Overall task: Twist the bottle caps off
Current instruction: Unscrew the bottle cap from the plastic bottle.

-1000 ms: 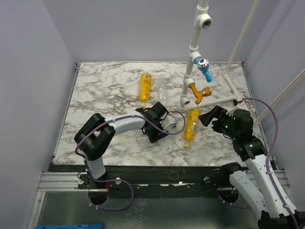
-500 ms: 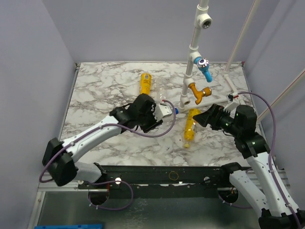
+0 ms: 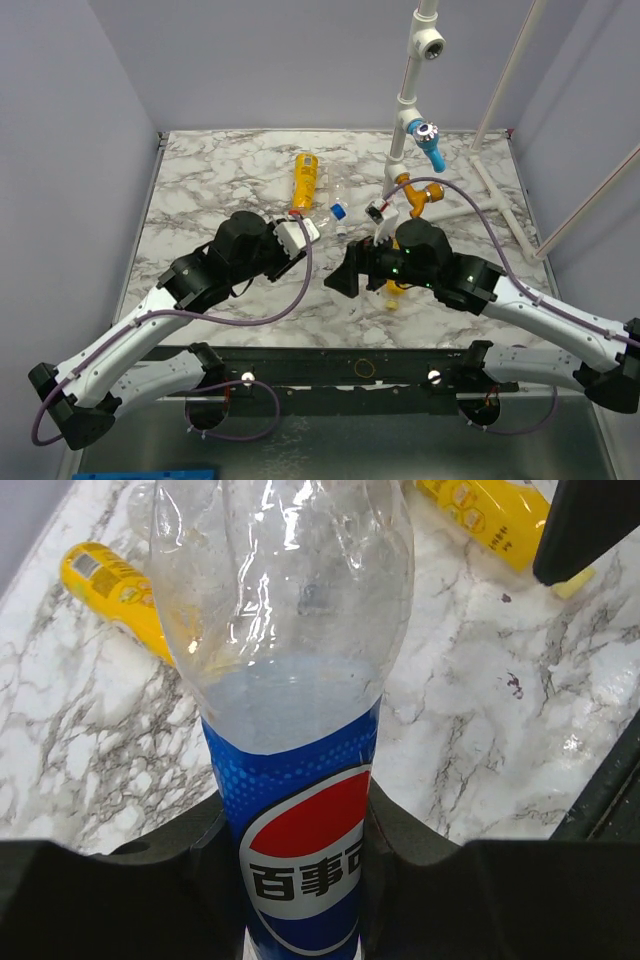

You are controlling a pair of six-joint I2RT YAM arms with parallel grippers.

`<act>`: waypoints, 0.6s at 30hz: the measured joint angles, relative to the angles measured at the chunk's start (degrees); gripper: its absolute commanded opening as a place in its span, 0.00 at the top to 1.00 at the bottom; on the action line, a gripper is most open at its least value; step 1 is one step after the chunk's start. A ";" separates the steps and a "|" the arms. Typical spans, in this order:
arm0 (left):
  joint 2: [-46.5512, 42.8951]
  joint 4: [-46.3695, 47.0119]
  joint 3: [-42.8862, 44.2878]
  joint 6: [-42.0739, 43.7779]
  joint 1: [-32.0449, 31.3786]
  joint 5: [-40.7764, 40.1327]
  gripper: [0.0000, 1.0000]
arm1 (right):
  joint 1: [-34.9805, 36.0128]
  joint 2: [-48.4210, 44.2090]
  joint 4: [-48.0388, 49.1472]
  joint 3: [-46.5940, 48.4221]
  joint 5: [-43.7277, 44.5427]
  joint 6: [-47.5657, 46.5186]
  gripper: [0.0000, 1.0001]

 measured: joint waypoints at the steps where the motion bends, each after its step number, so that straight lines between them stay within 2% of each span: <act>1: -0.76 0.04 0.00 -0.46 0.09 -0.76 0.66 | 1.81 2.01 0.17 1.70 1.25 -0.44 0.09; 12: -9.33 1.33 0.00 -2.47 0.74 -1.79 0.68 | 2.62 9.22 3.30 19.91 8.48 -4.52 0.10; 16: -11.06 1.44 -0.46 -1.84 0.74 -0.61 0.69 | 2.60 13.73 4.96 25.42 9.20 -4.83 0.14; 18: -12.20 1.57 -1.14 -1.38 0.74 0.11 0.69 | 2.62 15.17 5.68 25.90 9.29 -4.96 0.19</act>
